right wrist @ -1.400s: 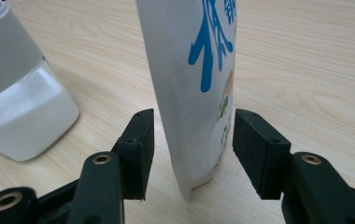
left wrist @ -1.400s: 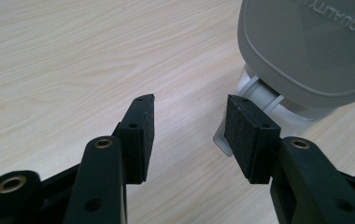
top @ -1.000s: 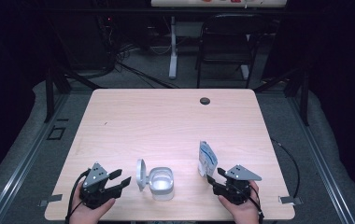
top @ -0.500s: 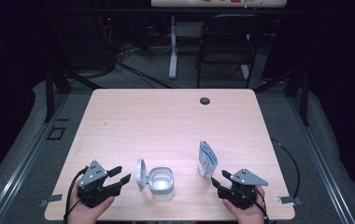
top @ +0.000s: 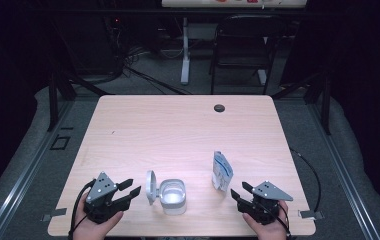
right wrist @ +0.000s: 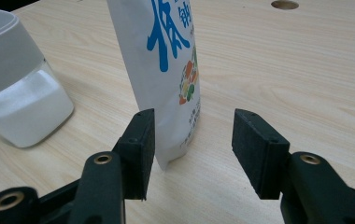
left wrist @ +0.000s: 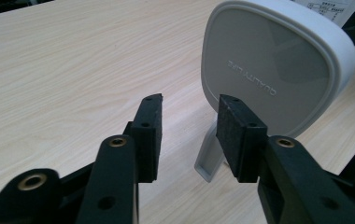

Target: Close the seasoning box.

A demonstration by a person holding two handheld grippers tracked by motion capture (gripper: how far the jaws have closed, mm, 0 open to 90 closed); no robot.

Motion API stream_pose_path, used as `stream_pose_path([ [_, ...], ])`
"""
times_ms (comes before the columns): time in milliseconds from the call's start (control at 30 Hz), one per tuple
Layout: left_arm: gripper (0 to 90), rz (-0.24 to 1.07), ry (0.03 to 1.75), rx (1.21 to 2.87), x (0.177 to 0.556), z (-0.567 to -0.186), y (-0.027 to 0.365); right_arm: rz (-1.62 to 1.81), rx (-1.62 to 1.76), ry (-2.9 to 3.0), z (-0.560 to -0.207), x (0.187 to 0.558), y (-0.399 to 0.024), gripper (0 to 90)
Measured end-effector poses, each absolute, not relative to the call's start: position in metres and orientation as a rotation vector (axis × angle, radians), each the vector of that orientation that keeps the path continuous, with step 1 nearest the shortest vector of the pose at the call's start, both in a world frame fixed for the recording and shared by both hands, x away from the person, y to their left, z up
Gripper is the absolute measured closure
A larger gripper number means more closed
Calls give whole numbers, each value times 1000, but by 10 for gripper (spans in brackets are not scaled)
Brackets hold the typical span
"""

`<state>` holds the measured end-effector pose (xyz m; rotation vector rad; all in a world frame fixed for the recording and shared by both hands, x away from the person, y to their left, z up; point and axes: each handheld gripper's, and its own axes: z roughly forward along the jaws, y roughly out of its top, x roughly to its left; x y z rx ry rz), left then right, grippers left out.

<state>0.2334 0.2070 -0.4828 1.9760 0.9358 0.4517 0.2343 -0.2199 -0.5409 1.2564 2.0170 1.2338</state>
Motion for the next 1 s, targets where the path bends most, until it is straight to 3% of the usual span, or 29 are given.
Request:
stream_pose_path([
  [667, 896, 453, 868, 2008, 227, -481, 193, 1206, 1279, 2013, -551, 238, -226, 495],
  [1000, 900, 440, 834, 2016, 225, -480, 184, 1208, 1289, 2011, -553, 239, -227, 496],
])
